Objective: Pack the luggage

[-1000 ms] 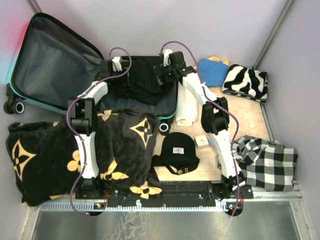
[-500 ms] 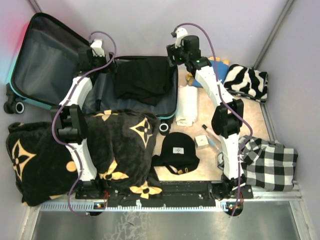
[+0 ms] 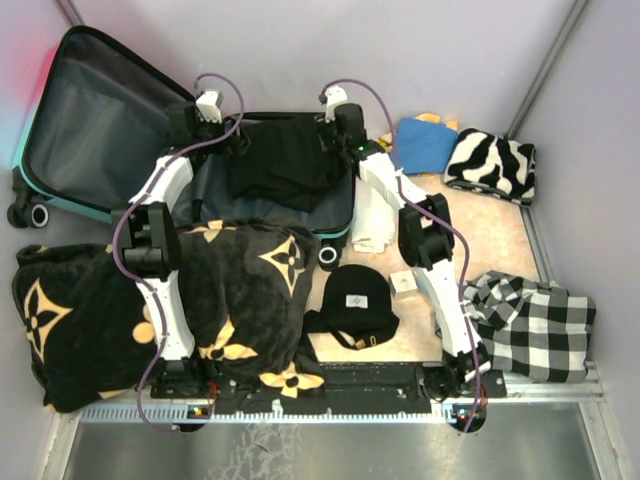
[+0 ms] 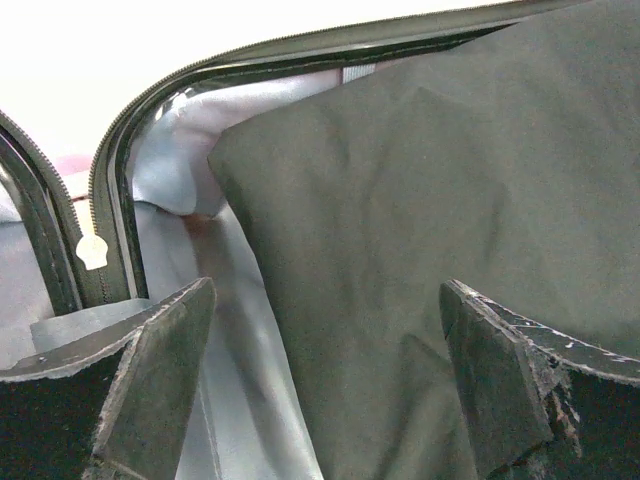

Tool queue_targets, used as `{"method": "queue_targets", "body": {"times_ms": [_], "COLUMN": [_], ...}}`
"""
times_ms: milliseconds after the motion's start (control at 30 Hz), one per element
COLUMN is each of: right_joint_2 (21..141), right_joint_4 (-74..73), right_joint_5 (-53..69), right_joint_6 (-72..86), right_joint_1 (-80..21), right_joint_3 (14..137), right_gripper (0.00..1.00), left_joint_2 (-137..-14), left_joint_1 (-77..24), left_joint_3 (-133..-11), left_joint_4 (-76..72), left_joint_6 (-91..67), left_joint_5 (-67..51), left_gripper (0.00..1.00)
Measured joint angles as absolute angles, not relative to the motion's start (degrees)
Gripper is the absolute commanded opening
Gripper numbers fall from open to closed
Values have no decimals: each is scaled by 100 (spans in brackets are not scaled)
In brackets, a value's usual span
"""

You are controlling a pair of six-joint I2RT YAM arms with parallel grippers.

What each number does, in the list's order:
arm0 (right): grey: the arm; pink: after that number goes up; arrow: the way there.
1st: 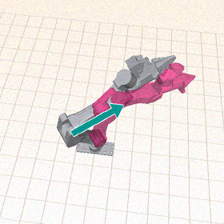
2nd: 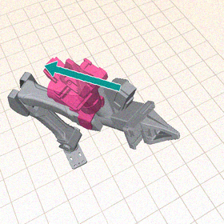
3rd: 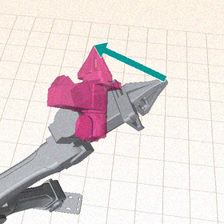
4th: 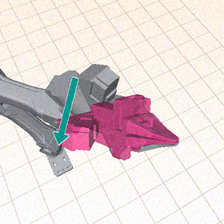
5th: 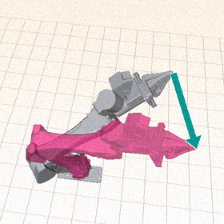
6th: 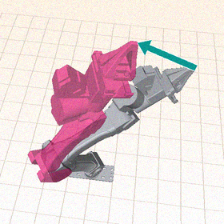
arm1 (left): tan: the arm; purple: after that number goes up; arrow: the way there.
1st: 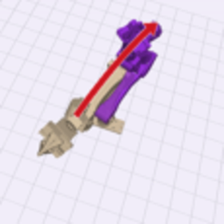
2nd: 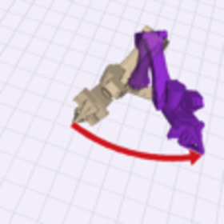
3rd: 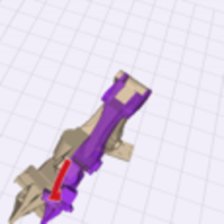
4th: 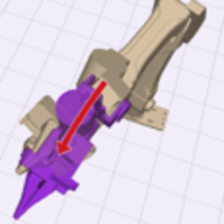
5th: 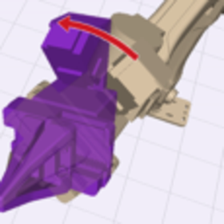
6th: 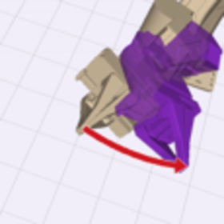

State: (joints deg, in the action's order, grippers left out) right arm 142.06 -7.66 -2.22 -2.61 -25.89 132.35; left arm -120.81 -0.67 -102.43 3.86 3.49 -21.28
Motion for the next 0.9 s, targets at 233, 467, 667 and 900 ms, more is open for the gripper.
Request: {"method": "queue_targets", "body": {"times_ms": [233, 467, 667, 900], "right_joint_2": [14429, 14429, 14418, 14374], "right_joint_4": [-403, -143, -298, -589], "right_joint_5": [-668, -718, -615, -325], "right_joint_6": [-449, -451, -344, -311], "right_joint_1": [-2652, -2668, -2692, -2749], "right_joint_3": [12774, 12440, 12411, 12420], "right_gripper": [40, 36, 35, 41], "left_joint_2": [-12283, -12973, -13638, -13950], "left_joint_1": [-93, -132, -193, -231], "left_joint_3": [-10250, -10735, -11480, -11581], "left_joint_4": [314, 281, 296, 276], "left_joint_6": [355, 375, 414, 493], "left_joint_5": [-2141, -2040, -1855, -1400], "left_gripper": [99, 92, 66, 55]}}
